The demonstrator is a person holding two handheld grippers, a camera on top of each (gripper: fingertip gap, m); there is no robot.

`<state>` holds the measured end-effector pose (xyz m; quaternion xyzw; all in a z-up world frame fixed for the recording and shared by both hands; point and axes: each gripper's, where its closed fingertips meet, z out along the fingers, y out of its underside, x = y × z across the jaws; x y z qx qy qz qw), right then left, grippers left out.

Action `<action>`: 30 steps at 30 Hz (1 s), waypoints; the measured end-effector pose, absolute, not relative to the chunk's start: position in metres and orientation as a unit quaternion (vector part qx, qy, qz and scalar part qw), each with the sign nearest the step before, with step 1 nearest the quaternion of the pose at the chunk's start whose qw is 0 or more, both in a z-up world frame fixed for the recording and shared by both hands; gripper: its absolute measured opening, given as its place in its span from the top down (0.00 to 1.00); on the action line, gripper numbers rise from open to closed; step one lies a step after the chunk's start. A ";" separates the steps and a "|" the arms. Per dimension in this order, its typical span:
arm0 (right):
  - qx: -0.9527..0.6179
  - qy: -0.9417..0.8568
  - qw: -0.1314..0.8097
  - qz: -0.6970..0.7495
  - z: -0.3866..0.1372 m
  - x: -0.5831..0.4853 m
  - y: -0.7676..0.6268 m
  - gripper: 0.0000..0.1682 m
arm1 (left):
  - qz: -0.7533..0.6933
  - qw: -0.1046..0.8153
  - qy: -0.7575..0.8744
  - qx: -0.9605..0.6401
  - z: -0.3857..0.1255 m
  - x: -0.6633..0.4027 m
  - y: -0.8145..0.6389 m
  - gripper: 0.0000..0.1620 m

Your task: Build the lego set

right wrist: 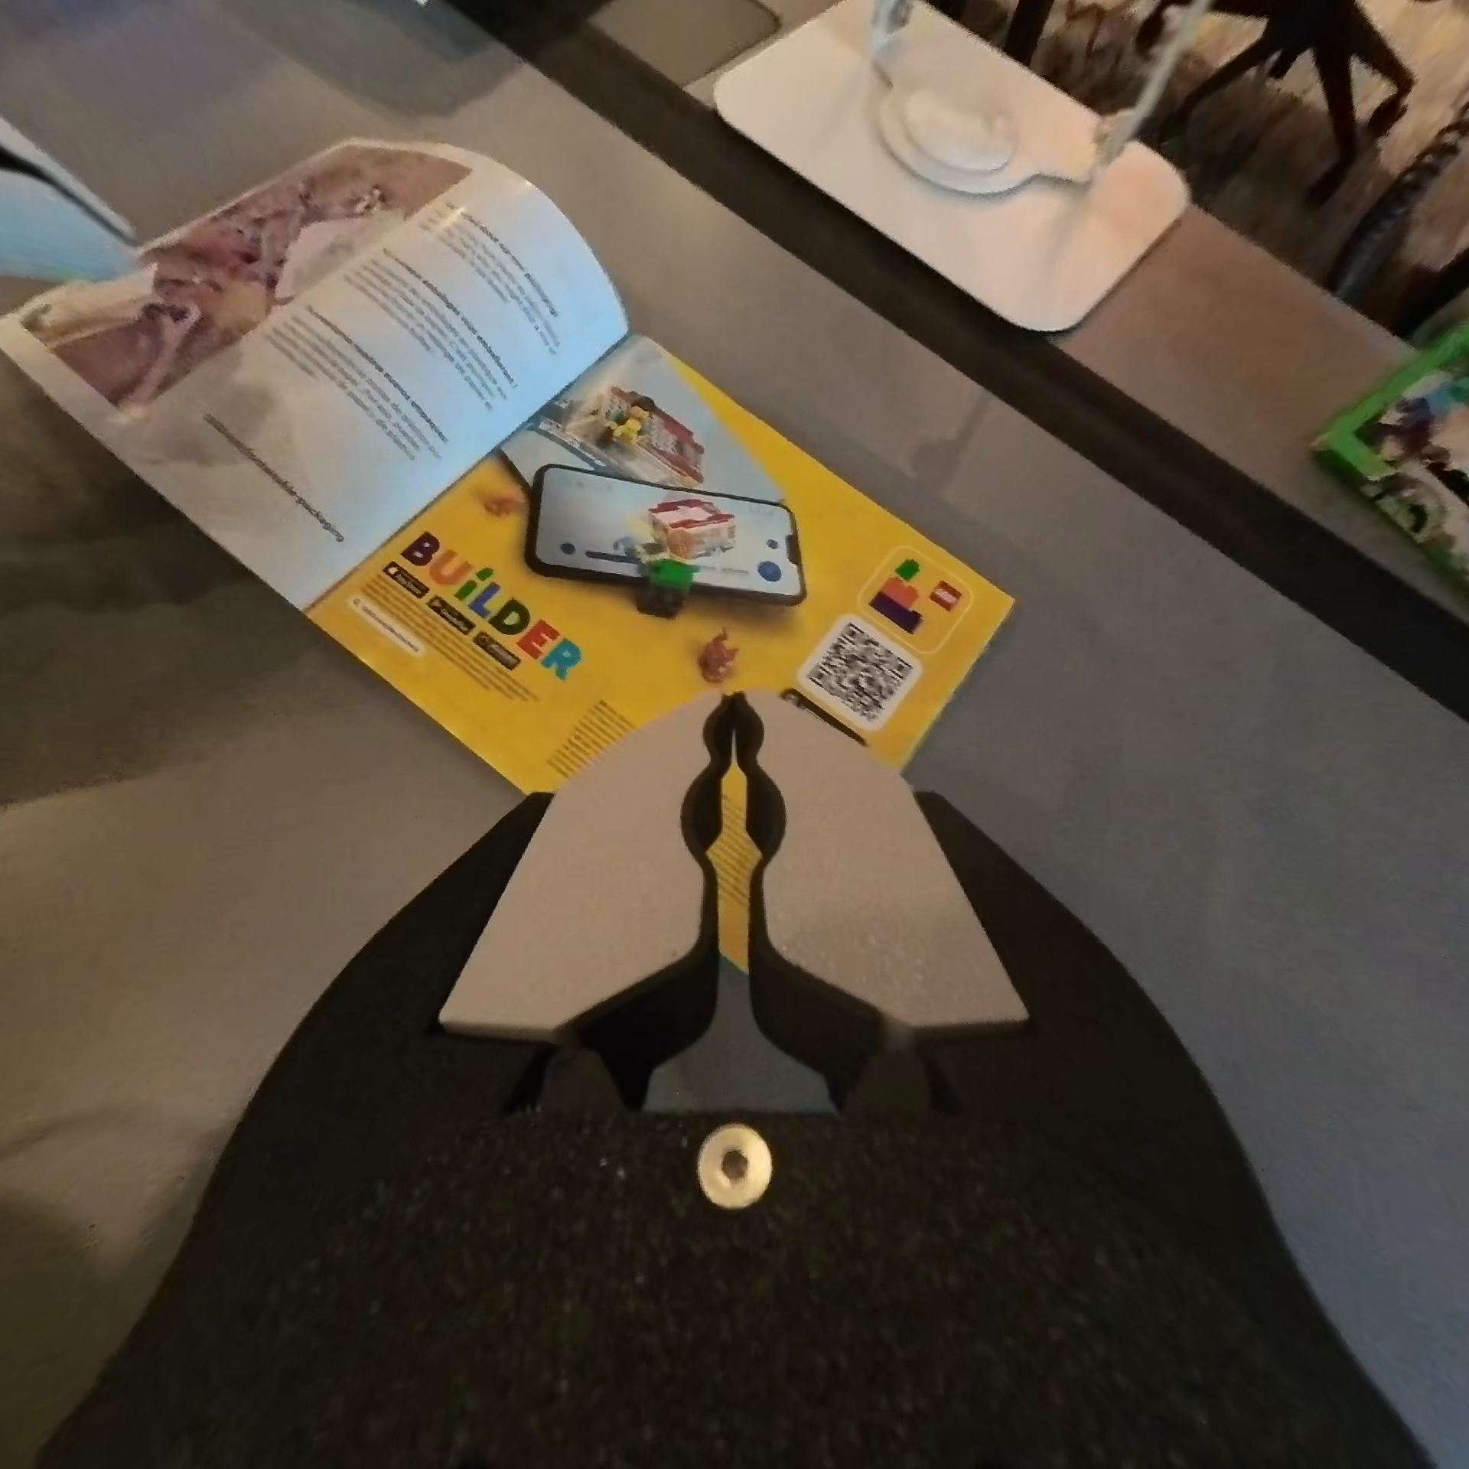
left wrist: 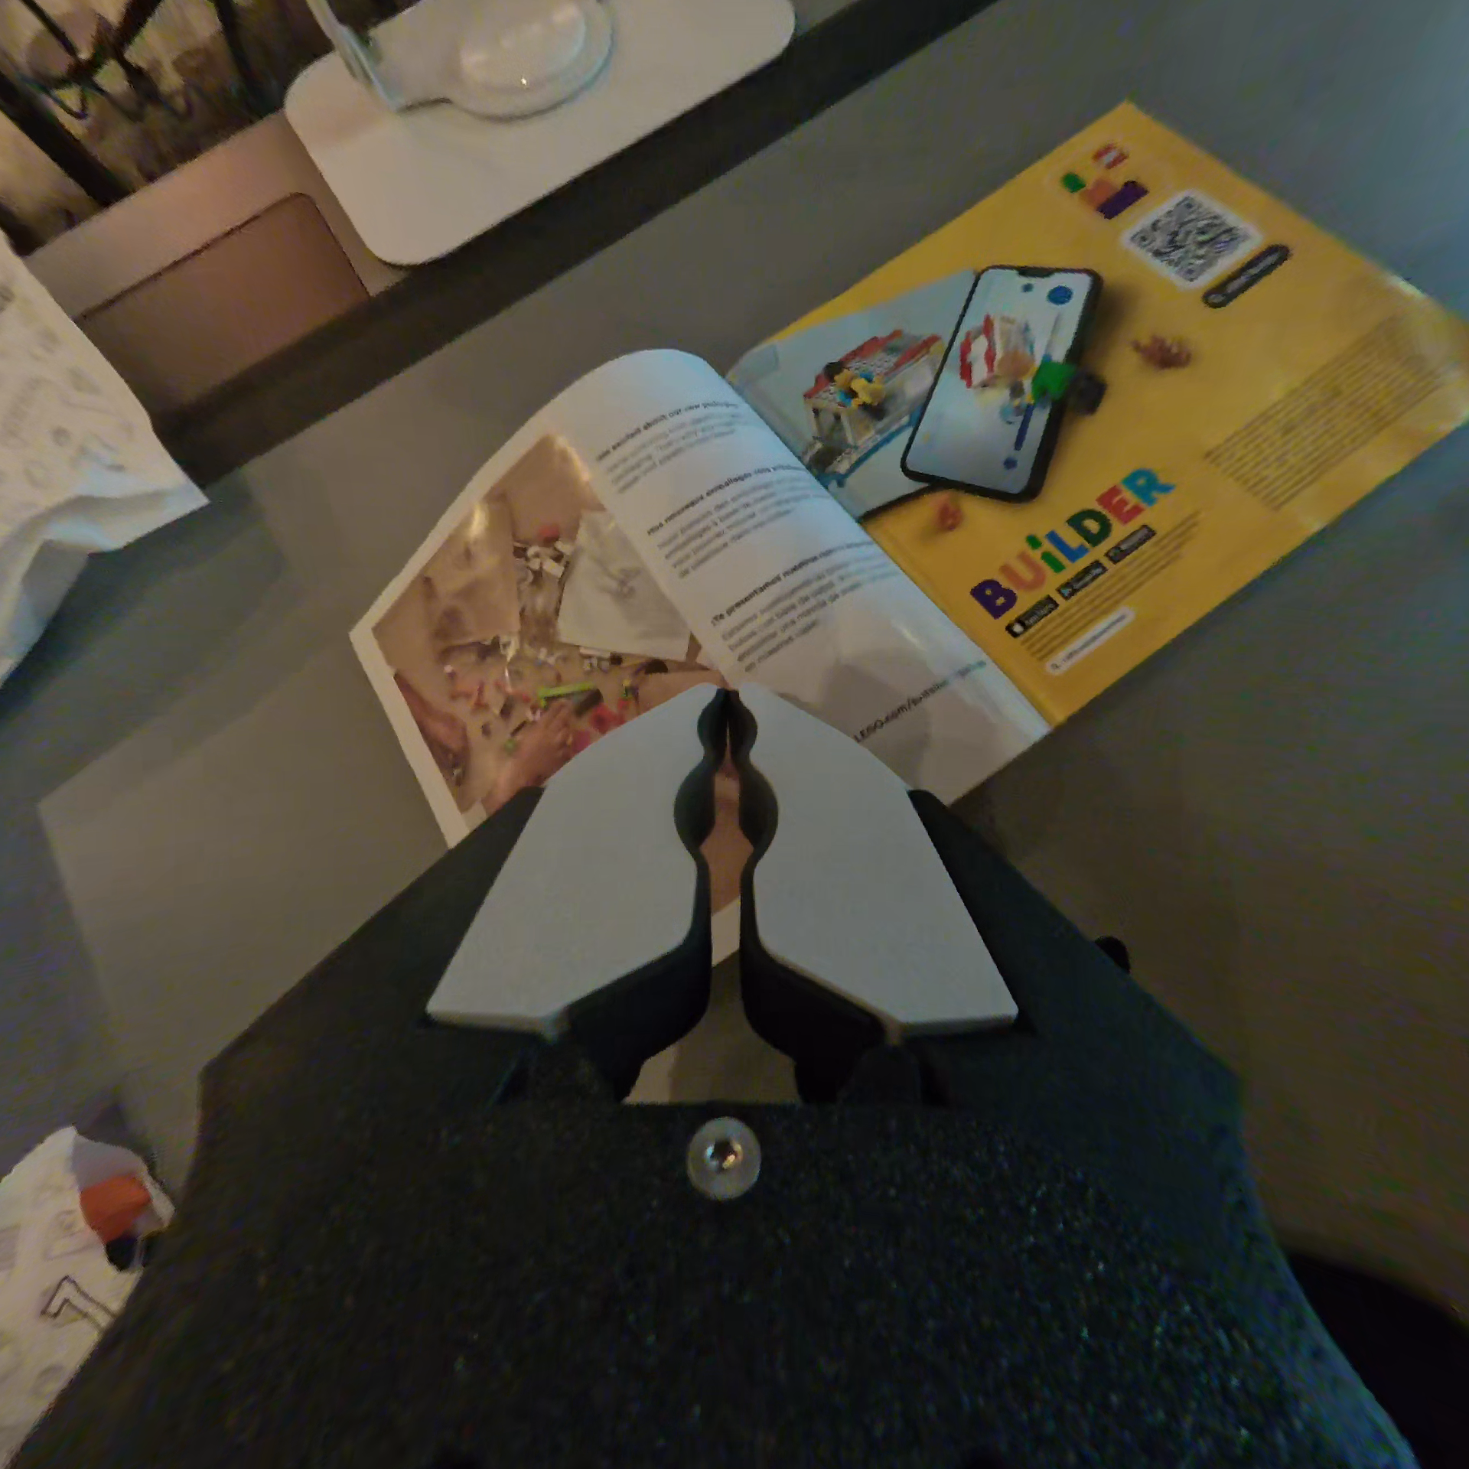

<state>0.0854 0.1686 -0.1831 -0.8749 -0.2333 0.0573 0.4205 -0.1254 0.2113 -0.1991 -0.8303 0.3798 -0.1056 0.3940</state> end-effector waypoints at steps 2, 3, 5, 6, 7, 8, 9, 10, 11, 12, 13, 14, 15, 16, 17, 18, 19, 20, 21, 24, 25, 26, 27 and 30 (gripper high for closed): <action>-0.875 -0.244 0.413 0.061 -0.186 0.076 0.170 1.00 | -0.095 0.391 0.382 -0.832 -0.204 -0.123 0.213 1.00; -0.876 -0.249 0.409 0.063 -0.188 0.072 0.170 1.00 | -0.090 0.393 0.380 -0.832 -0.205 -0.123 0.214 1.00; -0.876 -0.256 0.403 0.066 -0.194 0.065 0.171 1.00 | -0.085 0.393 0.379 -0.834 -0.210 -0.124 0.215 1.00; -0.876 -0.258 0.402 0.068 -0.197 0.062 0.171 1.00 | -0.085 0.392 0.377 -0.835 -0.212 -0.125 0.215 1.00; -0.876 -0.259 0.401 0.070 -0.199 0.060 0.171 1.00 | -0.084 0.393 0.376 -0.835 -0.213 -0.126 0.215 1.00; -0.876 -0.260 0.400 0.071 -0.201 0.059 0.171 1.00 | -0.081 0.394 0.376 -0.835 -0.214 -0.127 0.216 1.00; -0.876 -0.261 0.399 0.072 -0.203 0.058 0.171 1.00 | -0.077 0.395 0.376 -0.835 -0.216 -0.128 0.216 1.00; -0.876 -0.261 0.399 0.072 -0.205 0.058 0.171 1.00 | -0.075 0.394 0.377 -0.835 -0.217 -0.129 0.216 1.00; -0.877 -0.260 0.398 0.070 -0.206 0.058 0.171 1.00 | -0.072 0.393 0.377 -0.835 -0.219 -0.129 0.216 1.00; -0.878 -0.259 0.397 0.068 -0.207 0.060 0.171 1.00 | -0.070 0.391 0.378 -0.836 -0.220 -0.130 0.216 1.00; -0.879 -0.259 0.396 0.065 -0.209 0.062 0.171 1.00 | -0.067 0.390 0.379 -0.836 -0.222 -0.130 0.216 1.00; -0.880 -0.257 0.396 0.061 -0.210 0.064 0.171 1.00 | -0.065 0.389 0.380 -0.837 -0.223 -0.130 0.216 1.00; -0.881 -0.254 0.395 0.058 -0.211 0.067 0.171 1.00 | -0.063 0.388 0.381 -0.837 -0.224 -0.131 0.216 1.00; -0.882 -0.252 0.395 0.056 -0.212 0.069 0.171 1.00 | -0.062 0.388 0.381 -0.837 -0.225 -0.131 0.216 1.00; -0.883 -0.249 0.394 0.055 -0.213 0.071 0.172 1.00 | -0.062 0.387 0.380 -0.837 -0.225 -0.131 0.216 1.00; -0.884 -0.246 0.394 0.056 -0.214 0.073 0.172 1.00 | -0.060 0.387 0.380 -0.838 -0.225 -0.131 0.216 1.00; -0.885 -0.244 0.393 0.056 -0.215 0.075 0.172 1.00 | -0.055 0.387 0.381 -0.838 -0.225 -0.133 0.216 1.00; -0.885 -0.242 0.393 0.054 -0.216 0.077 0.172 1.00 | -0.049 0.389 0.381 -0.837 -0.225 -0.134 0.216 1.00; -0.886 -0.240 0.393 0.052 -0.217 0.079 0.173 1.00 | -0.045 0.390 0.382 -0.837 -0.224 -0.134 0.217 1.00; -0.888 -0.237 0.392 0.052 -0.219 0.082 0.173 1.00 | -0.040 0.390 0.381 -0.837 -0.223 -0.136 0.216 1.00; -0.888 -0.236 0.391 0.052 -0.219 0.083 0.173 1.00 | -0.038 0.391 0.381 -0.837 -0.222 -0.136 0.215 1.00; -0.888 -0.236 0.391 0.052 -0.220 0.083 0.173 1.00 | -0.036 0.391 0.381 -0.837 -0.222 -0.136 0.215 1.00; -0.888 -0.236 0.391 0.052 -0.220 0.084 0.173 1.00 | -0.035 0.391 0.380 -0.837 -0.221 -0.137 0.216 1.00; -0.888 -0.236 0.390 0.053 -0.222 0.085 0.173 1.00 | -0.031 0.393 0.381 -0.836 -0.220 -0.137 0.216 1.00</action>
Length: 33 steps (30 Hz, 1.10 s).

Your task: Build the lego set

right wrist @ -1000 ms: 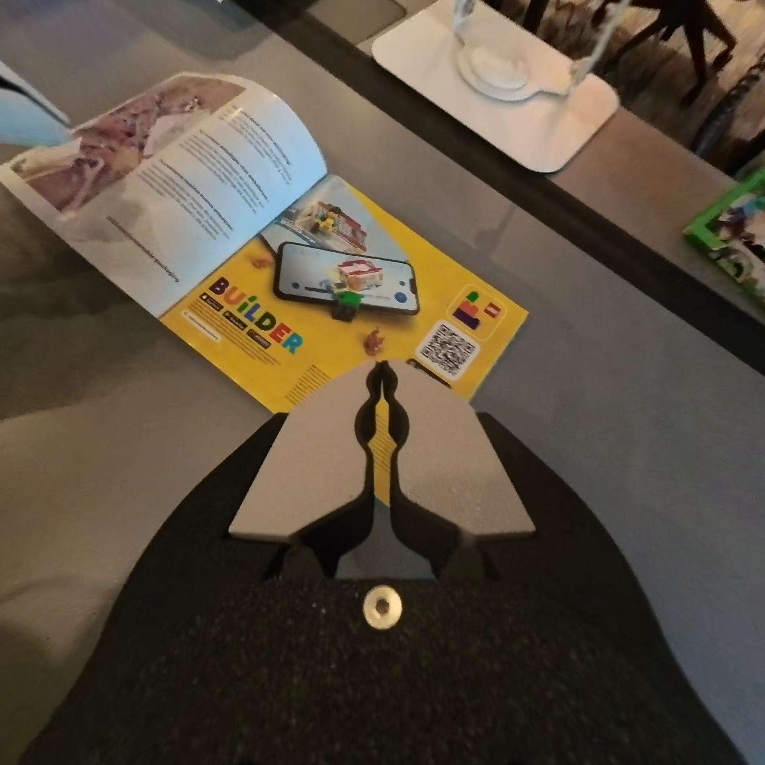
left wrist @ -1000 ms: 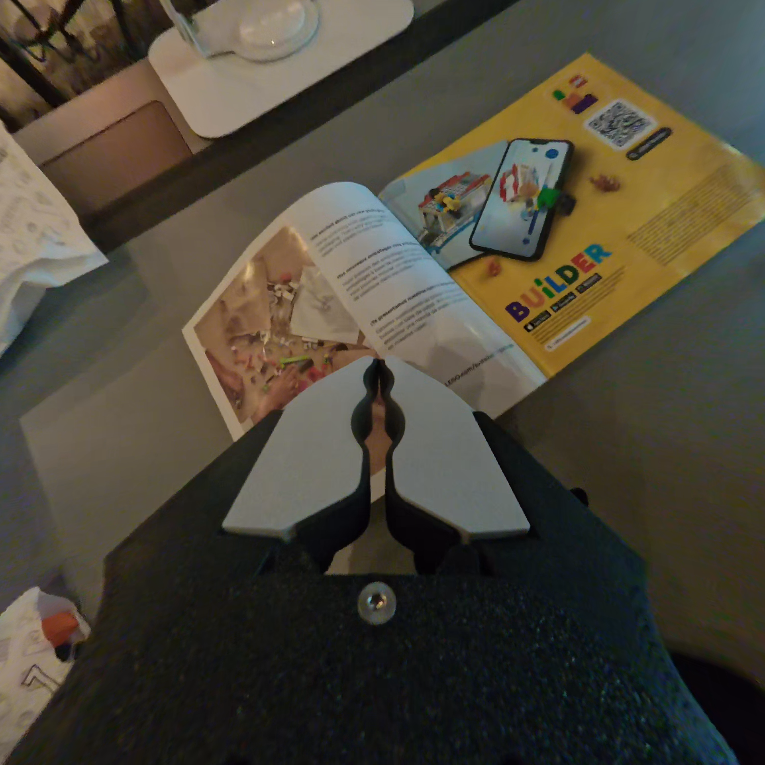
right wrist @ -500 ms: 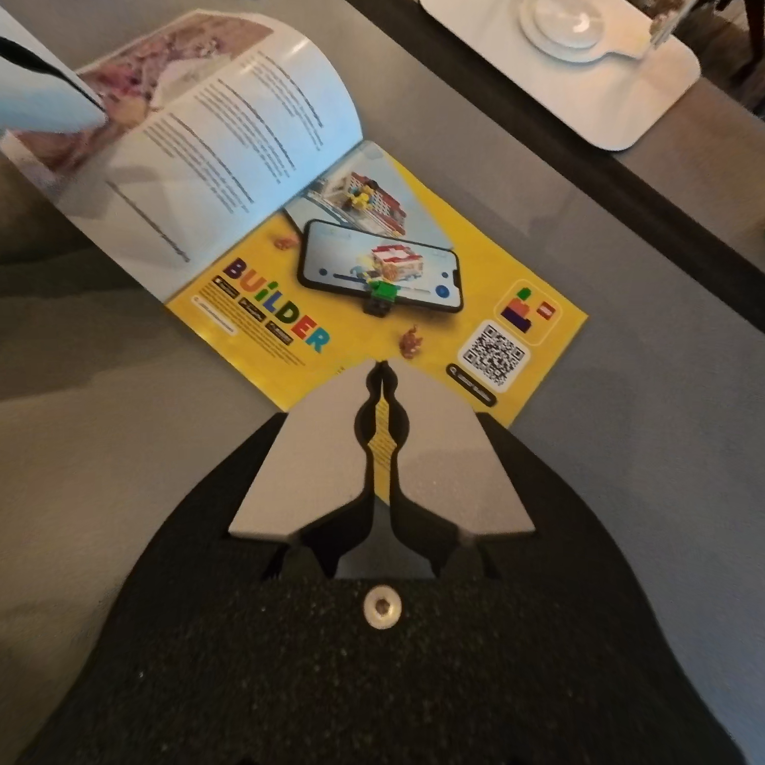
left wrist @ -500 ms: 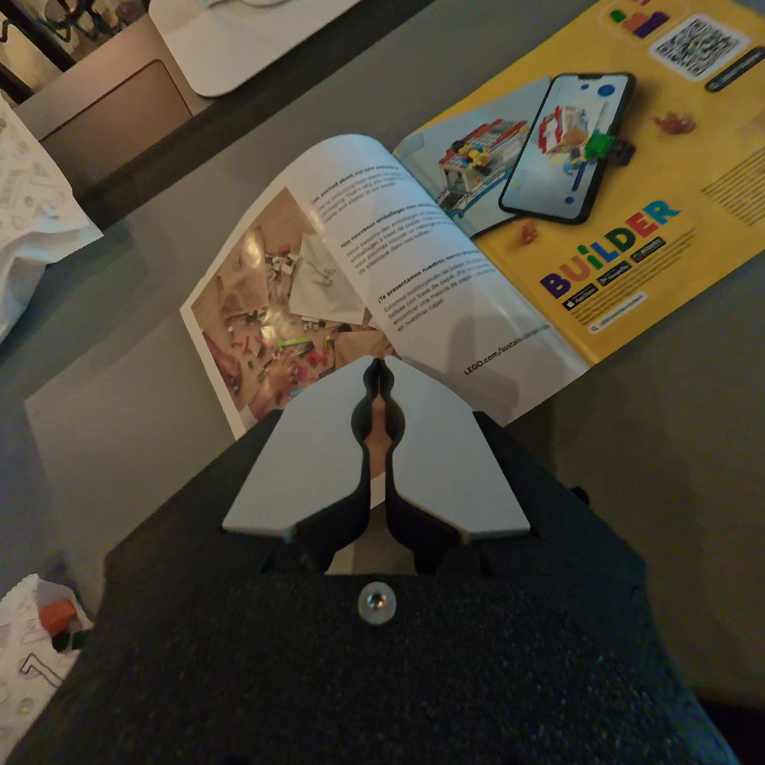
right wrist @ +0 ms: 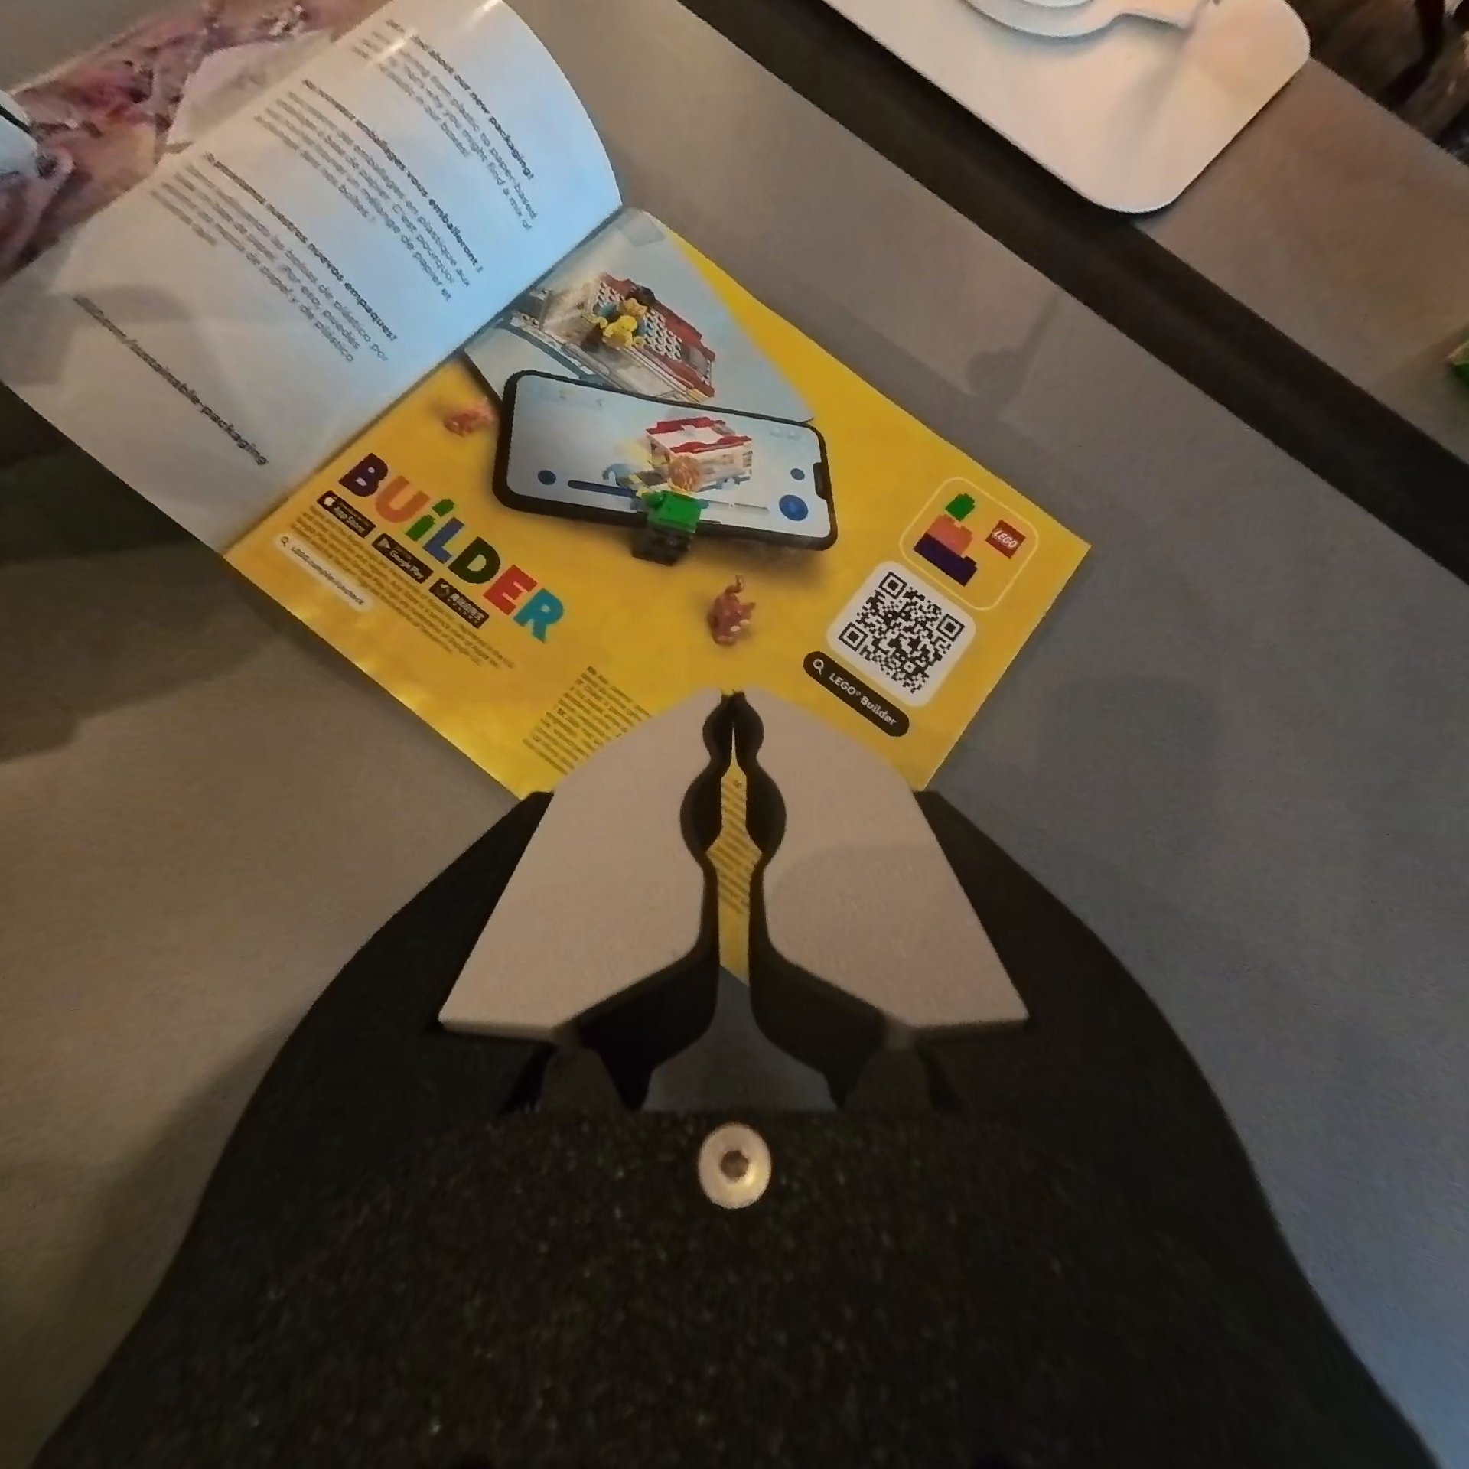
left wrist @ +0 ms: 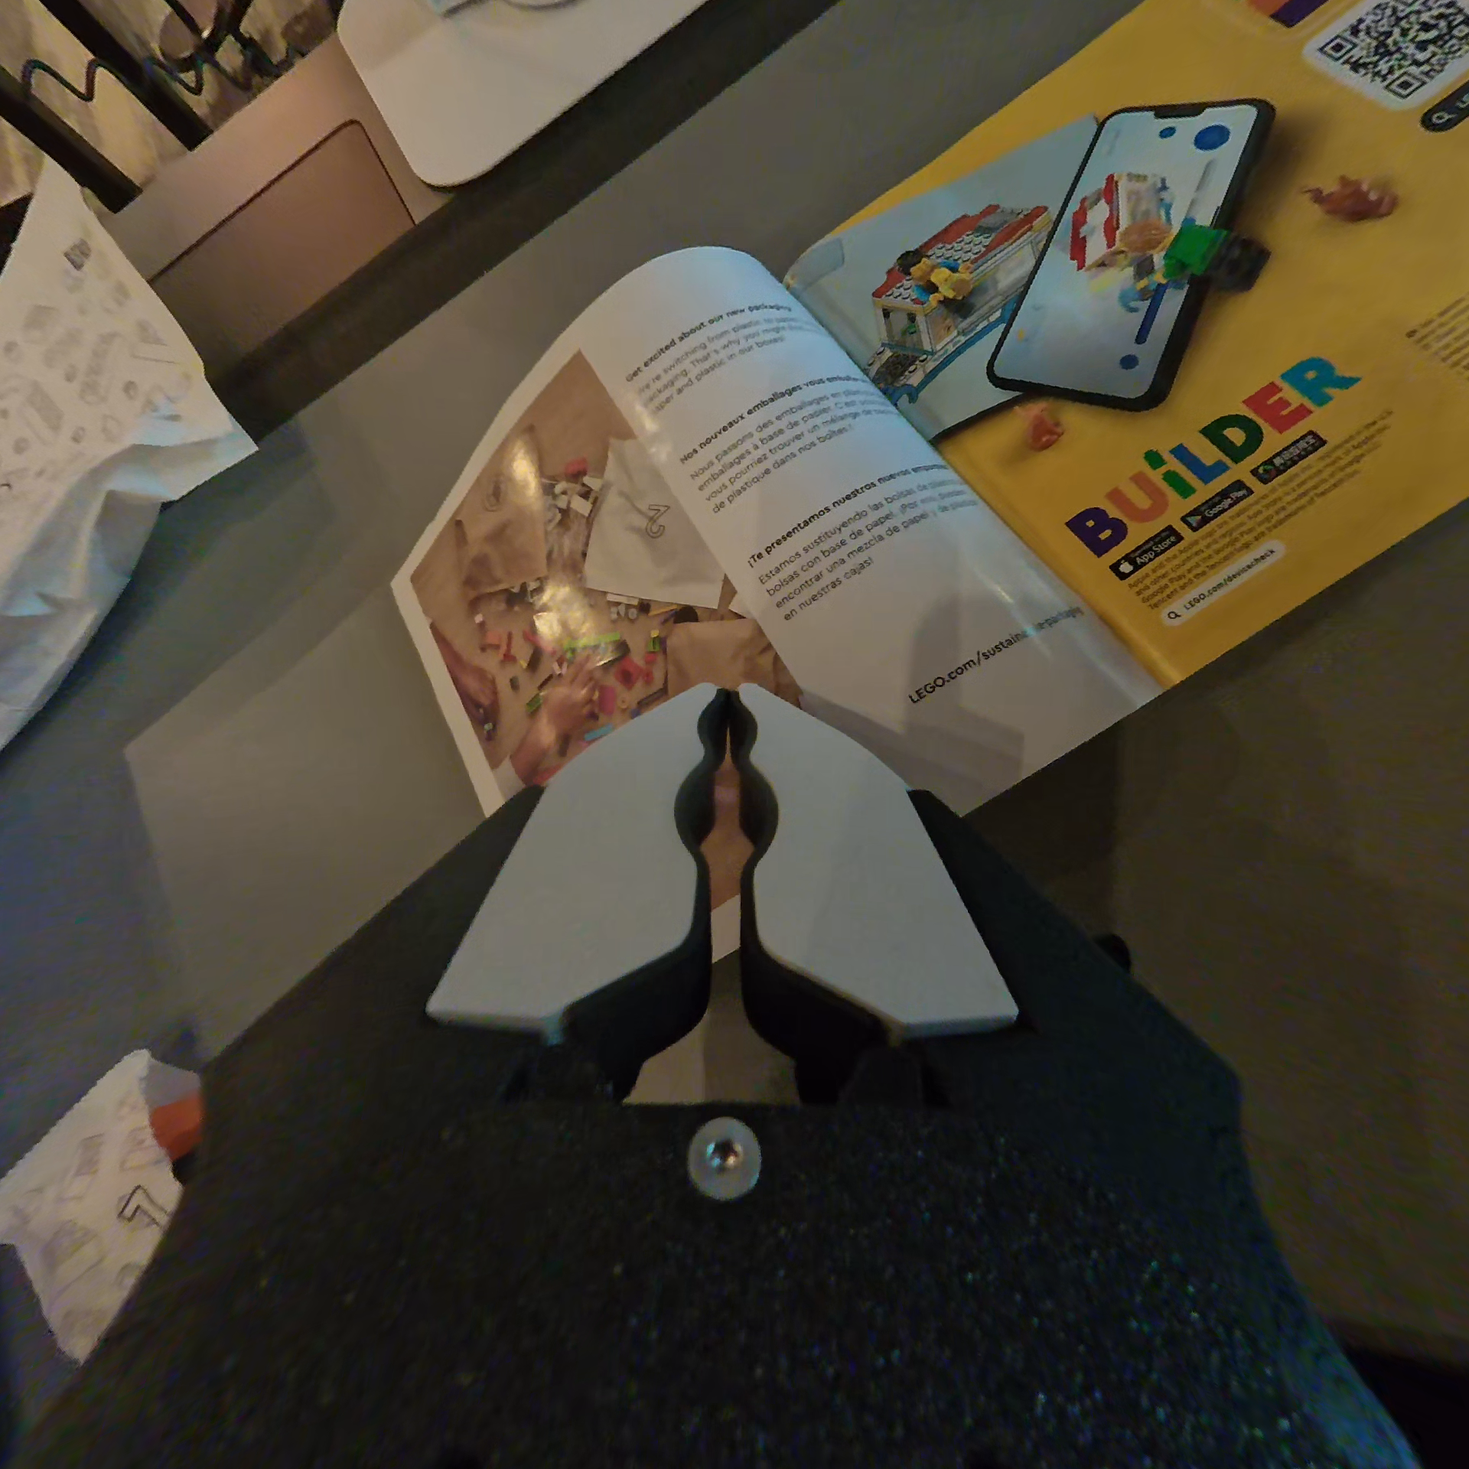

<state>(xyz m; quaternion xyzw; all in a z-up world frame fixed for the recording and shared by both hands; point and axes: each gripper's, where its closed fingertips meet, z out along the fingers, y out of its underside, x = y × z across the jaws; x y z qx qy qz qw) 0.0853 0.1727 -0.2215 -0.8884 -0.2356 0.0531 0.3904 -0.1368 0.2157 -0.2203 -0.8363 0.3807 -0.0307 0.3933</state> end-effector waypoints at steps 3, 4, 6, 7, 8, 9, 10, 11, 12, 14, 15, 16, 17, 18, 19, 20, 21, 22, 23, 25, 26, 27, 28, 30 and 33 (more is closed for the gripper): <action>-0.888 -0.233 0.392 0.055 -0.222 0.088 0.173 1.00 | -0.022 0.395 0.382 -0.835 -0.220 -0.138 0.216 1.00; -0.888 -0.231 0.393 0.057 -0.222 0.089 0.173 1.00 | -0.021 0.395 0.382 -0.835 -0.220 -0.137 0.216 1.00; -0.889 -0.225 0.395 0.060 -0.222 0.092 0.173 1.00 | -0.010 0.396 0.386 -0.834 -0.221 -0.138 0.216 1.00; -0.889 -0.223 0.396 0.060 -0.222 0.094 0.174 1.00 | -0.005 0.395 0.387 -0.833 -0.221 -0.138 0.217 1.00; -0.889 -0.221 0.396 0.060 -0.222 0.096 0.174 1.00 | -0.005 0.394 0.388 -0.833 -0.222 -0.138 0.216 1.00; -0.890 -0.217 0.397 0.062 -0.222 0.097 0.174 1.00 | -0.006 0.393 0.389 -0.833 -0.222 -0.137 0.216 1.00; -0.890 -0.214 0.397 0.064 -0.222 0.098 0.174 1.00 | -0.005 0.393 0.389 -0.833 -0.223 -0.137 0.216 1.00; -0.890 -0.212 0.398 0.065 -0.222 0.099 0.174 1.00 | -0.003 0.394 0.390 -0.832 -0.222 -0.137 0.216 1.00; -0.890 -0.211 0.399 0.064 -0.222 0.101 0.175 1.00 | -0.001 0.394 0.390 -0.832 -0.222 -0.137 0.216 1.00; -0.890 -0.209 0.400 0.062 -0.222 0.102 0.175 1.00 | -0.001 0.394 0.392 -0.831 -0.222 -0.136 0.216 1.00; -0.890 -0.209 0.400 0.062 -0.222 0.103 0.175 1.00 | 0.000 0.393 0.393 -0.831 -0.223 -0.136 0.215 1.00; -0.891 -0.208 0.400 0.062 -0.222 0.103 0.175 1.00 | 0.000 0.393 0.394 -0.831 -0.223 -0.136 0.215 1.00; -0.891 -0.208 0.399 0.062 -0.222 0.103 0.175 1.00 | 0.001 0.392 0.394 -0.831 -0.224 -0.136 0.215 1.00; -0.891 -0.208 0.399 0.061 -0.223 0.104 0.176 1.00 | 0.002 0.393 0.395 -0.830 -0.224 -0.135 0.215 1.00; -0.891 -0.207 0.398 0.060 -0.223 0.104 0.176 1.00 | 0.002 0.393 0.396 -0.830 -0.224 -0.135 0.215 1.00; -0.892 -0.207 0.398 0.059 -0.224 0.105 0.176 1.00 | 0.002 0.393 0.396 -0.830 -0.224 -0.135 0.215 1.00; -0.892 -0.206 0.398 0.058 -0.224 0.106 0.176 1.00 | 0.002 0.393 0.397 -0.830 -0.224 -0.135 0.214 1.00; -0.893 -0.205 0.397 0.058 -0.224 0.106 0.176 1.00 | 0.003 0.393 0.397 -0.830 -0.224 -0.135 0.214 1.00; -0.893 -0.204 0.397 0.058 -0.225 0.107 0.176 1.00 | 0.005 0.394 0.397 -0.829 -0.223 -0.135 0.215 1.00; -0.894 -0.202 0.396 0.056 -0.225 0.108 0.177 1.00 | 0.006 0.394 0.398 -0.828 -0.223 -0.135 0.215 1.00; -0.894 -0.202 0.396 0.056 -0.225 0.109 0.177 1.00 | 0.006 0.395 0.398 -0.828 -0.223 -0.135 0.214 1.00; -0.894 -0.201 0.396 0.056 -0.226 0.109 0.177 1.00 | 0.007 0.395 0.398 -0.828 -0.223 -0.135 0.214 1.00; -0.894 -0.201 0.395 0.056 -0.226 0.110 0.177 1.00 | 0.007 0.395 0.399 -0.828 -0.223 -0.135 0.214 1.00; -0.895 -0.202 0.395 0.055 -0.227 0.110 0.177 1.00 | 0.008 0.396 0.399 -0.827 -0.222 -0.135 0.214 1.00; -0.895 -0.202 0.393 0.055 -0.228 0.110 0.177 1.00 | 0.013 0.398 0.400 -0.825 -0.221 -0.135 0.214 1.00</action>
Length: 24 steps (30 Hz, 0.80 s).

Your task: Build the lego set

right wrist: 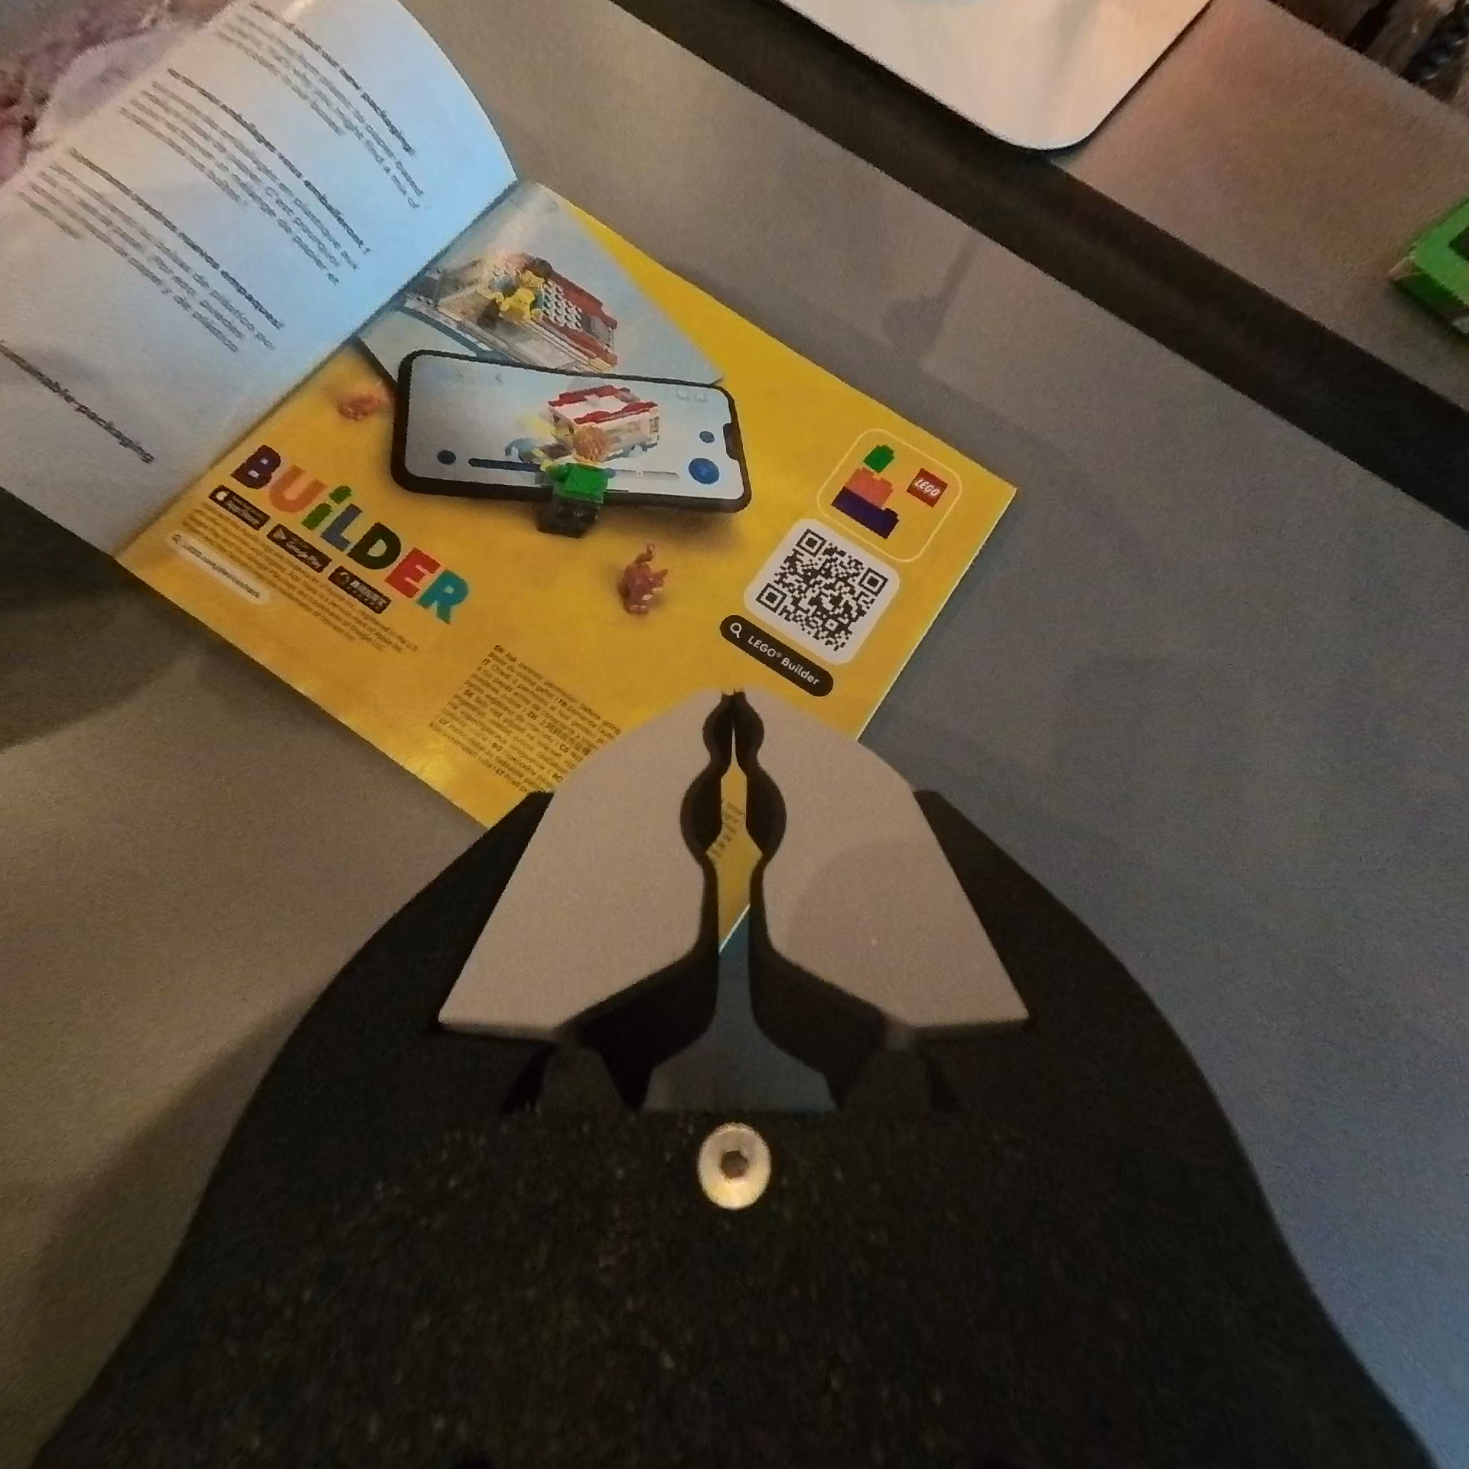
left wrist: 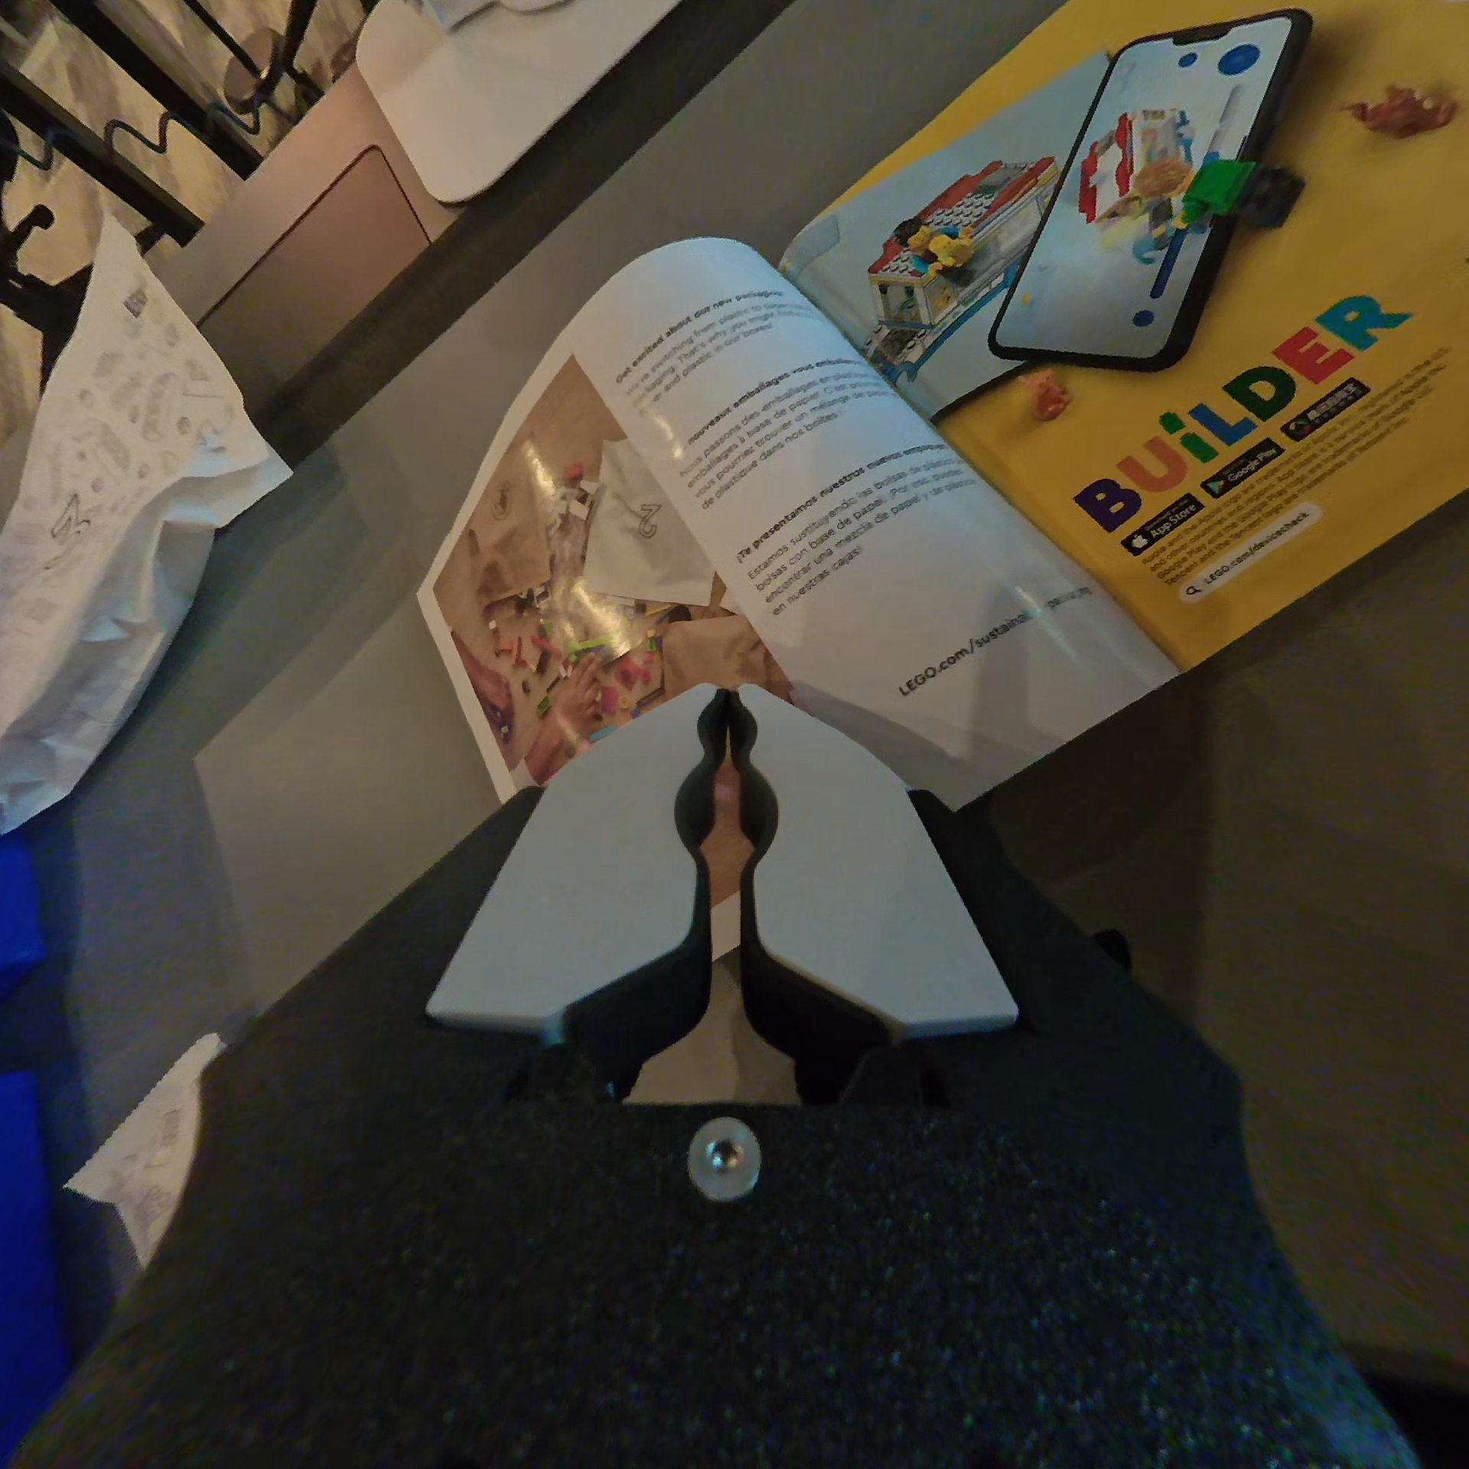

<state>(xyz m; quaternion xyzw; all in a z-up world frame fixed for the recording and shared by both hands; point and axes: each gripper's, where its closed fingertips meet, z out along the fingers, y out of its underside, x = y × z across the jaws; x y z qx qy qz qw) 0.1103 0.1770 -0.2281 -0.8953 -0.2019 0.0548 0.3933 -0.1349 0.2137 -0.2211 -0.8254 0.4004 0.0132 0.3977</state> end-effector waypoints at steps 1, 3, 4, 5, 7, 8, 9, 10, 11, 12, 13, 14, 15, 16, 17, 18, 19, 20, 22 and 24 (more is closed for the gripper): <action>-0.896 -0.202 0.393 0.055 -0.229 0.111 0.177 1.00 | 0.014 0.398 0.401 -0.825 -0.221 -0.135 0.213 1.00; -0.896 -0.203 0.391 0.055 -0.229 0.111 0.177 1.00 | 0.021 0.400 0.404 -0.823 -0.219 -0.134 0.213 1.00; -0.896 -0.203 0.390 0.055 -0.230 0.111 0.177 1.00 | 0.023 0.400 0.406 -0.821 -0.218 -0.133 0.213 1.00; -0.897 -0.203 0.390 0.054 -0.230 0.111 0.177 1.00 | 0.025 0.400 0.408 -0.821 -0.218 -0.132 0.213 1.00; -0.897 -0.204 0.388 0.054 -0.232 0.111 0.176 1.00 | 0.036 0.401 0.412 -0.818 -0.216 -0.131 0.214 1.00; -0.898 -0.205 0.387 0.055 -0.232 0.111 0.176 1.00 | 0.041 0.402 0.414 -0.816 -0.215 -0.130 0.214 1.00; -0.898 -0.206 0.386 0.055 -0.233 0.111 0.176 1.00 | 0.044 0.403 0.415 -0.814 -0.213 -0.128 0.214 1.00; -0.898 -0.207 0.385 0.055 -0.234 0.111 0.176 1.00 | 0.051 0.405 0.417 -0.812 -0.211 -0.127 0.215 1.00; -0.898 -0.208 0.384 0.055 -0.234 0.111 0.176 1.00 | 0.056 0.407 0.419 -0.809 -0.208 -0.125 0.215 1.00; -0.898 -0.209 0.384 0.054 -0.235 0.111 0.175 1.00 | 0.056 0.408 0.420 -0.809 -0.207 -0.123 0.215 1.00; -0.898 -0.209 0.384 0.055 -0.235 0.111 0.175 1.00 | 0.053 0.407 0.420 -0.809 -0.206 -0.120 0.214 1.00; -0.897 -0.209 0.385 0.055 -0.235 0.111 0.175 1.00 | 0.051 0.407 0.421 -0.809 -0.205 -0.118 0.213 1.00; -0.897 -0.209 0.385 0.056 -0.235 0.111 0.175 1.00 | 0.050 0.407 0.421 -0.809 -0.204 -0.116 0.213 1.00; -0.896 -0.210 0.386 0.056 -0.235 0.111 0.175 1.00 | 0.047 0.407 0.421 -0.809 -0.203 -0.114 0.212 1.00; -0.896 -0.210 0.387 0.056 -0.234 0.111 0.176 1.00 | 0.043 0.407 0.421 -0.809 -0.202 -0.112 0.212 1.00; -0.896 -0.210 0.388 0.056 -0.235 0.111 0.176 1.00 | 0.040 0.407 0.421 -0.810 -0.202 -0.109 0.211 1.00; -0.895 -0.211 0.388 0.057 -0.235 0.110 0.176 1.00 | 0.035 0.407 0.421 -0.810 -0.202 -0.107 0.210 1.00; -0.894 -0.213 0.389 0.058 -0.235 0.109 0.176 1.00 | 0.031 0.407 0.422 -0.810 -0.201 -0.104 0.210 1.00; -0.890 -0.222 0.394 0.061 -0.234 0.105 0.176 1.00 | 0.023 0.408 0.425 -0.808 -0.200 -0.096 0.210 1.00; -0.879 -0.237 0.409 0.062 -0.231 0.098 0.177 1.00 | 0.014 0.405 0.431 -0.806 -0.200 -0.086 0.210 1.00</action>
